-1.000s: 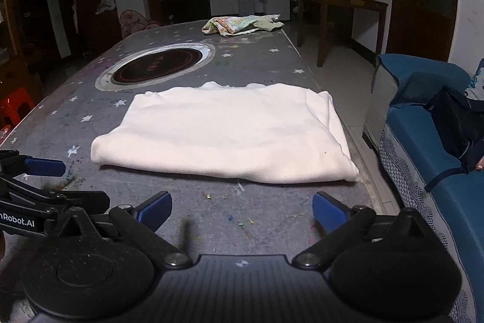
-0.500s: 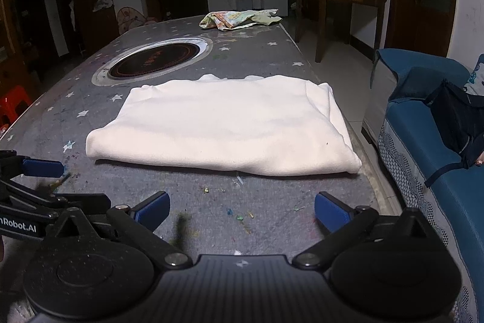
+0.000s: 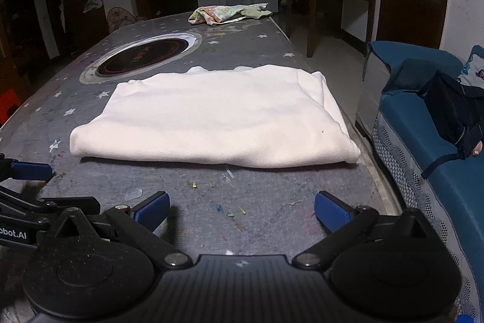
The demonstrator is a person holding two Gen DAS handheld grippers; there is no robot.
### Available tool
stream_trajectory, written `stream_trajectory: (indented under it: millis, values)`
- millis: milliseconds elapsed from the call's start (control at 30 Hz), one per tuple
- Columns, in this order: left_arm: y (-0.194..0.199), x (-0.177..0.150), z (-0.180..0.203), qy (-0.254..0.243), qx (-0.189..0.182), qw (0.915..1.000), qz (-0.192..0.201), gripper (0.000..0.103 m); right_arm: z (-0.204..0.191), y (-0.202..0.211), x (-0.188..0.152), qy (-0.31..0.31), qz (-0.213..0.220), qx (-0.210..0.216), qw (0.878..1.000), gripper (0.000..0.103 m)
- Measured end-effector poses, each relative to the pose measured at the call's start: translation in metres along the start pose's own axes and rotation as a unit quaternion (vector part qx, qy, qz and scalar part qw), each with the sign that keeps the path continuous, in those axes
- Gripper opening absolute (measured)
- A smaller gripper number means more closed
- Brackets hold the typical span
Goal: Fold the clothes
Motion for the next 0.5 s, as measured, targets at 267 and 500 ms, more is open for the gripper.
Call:
stream_trajectory:
  millis: [267, 500]
  values:
    - [-0.0018, -0.0002, 0.0018, -0.008, 0.008, 0.9999, -0.001, 0.103, -0.0034, -0.0028, -0.0039, 0.015, 0.008, -0.013, 1.0, 0.103]
    - [-0.0021, -0.0003, 0.0025, -0.011, 0.011, 0.9999, 0.0, 0.103, -0.005, -0.0037, -0.0041, 0.013, 0.011, -0.014, 1.0, 0.103]
Point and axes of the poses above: each gripper's, at about its wrist camera, not at the fingertips, and y roughly against the way its jaws point, z to its right, x to its top, the point moved 3 cm from there along -y, roughly the way its jaws point, and after that the axes turned 15 degrees about -y, right-handed, at the moved point
